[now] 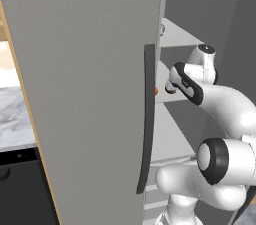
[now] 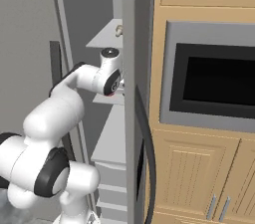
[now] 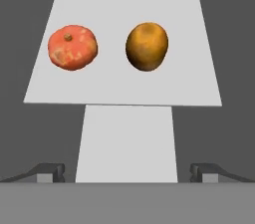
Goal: Take the mango, mushroom, and squash from the freezer and place them in the bowl on the counter.
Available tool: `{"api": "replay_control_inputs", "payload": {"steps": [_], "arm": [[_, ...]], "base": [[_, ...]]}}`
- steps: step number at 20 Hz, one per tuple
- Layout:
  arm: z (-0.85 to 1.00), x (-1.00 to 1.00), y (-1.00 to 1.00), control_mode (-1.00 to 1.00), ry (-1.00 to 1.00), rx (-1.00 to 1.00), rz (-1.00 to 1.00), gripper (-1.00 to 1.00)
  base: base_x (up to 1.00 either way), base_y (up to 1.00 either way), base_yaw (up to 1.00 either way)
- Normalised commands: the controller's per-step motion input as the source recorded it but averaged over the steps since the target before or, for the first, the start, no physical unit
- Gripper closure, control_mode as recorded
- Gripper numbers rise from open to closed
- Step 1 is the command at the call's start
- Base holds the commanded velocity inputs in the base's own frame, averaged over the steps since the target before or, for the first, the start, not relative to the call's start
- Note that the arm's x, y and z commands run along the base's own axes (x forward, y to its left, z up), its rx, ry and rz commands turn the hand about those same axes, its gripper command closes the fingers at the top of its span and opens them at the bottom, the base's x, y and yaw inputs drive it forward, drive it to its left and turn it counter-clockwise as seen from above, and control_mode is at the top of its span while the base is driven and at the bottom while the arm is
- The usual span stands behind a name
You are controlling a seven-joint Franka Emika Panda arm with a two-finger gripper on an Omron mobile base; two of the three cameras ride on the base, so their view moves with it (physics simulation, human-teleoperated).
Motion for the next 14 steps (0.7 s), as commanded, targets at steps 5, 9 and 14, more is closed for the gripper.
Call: {"api": "replay_control_inputs", "payload": {"steps": [5,9,14], "arm": [[0.0,0.04,-0.15,-1.0,-0.09,0.0,0.0,-1.0],[0.0,0.02,-0.06,-1.0,-0.01,0.0,0.0,-1.0],[-0.01,0.06,-0.03,-1.0,0.0,0.0,0.0,-1.0]], "base": [[0.0,0.0,0.0],[0.0,0.0,0.0],[0.0,0.0,0.0]]}}
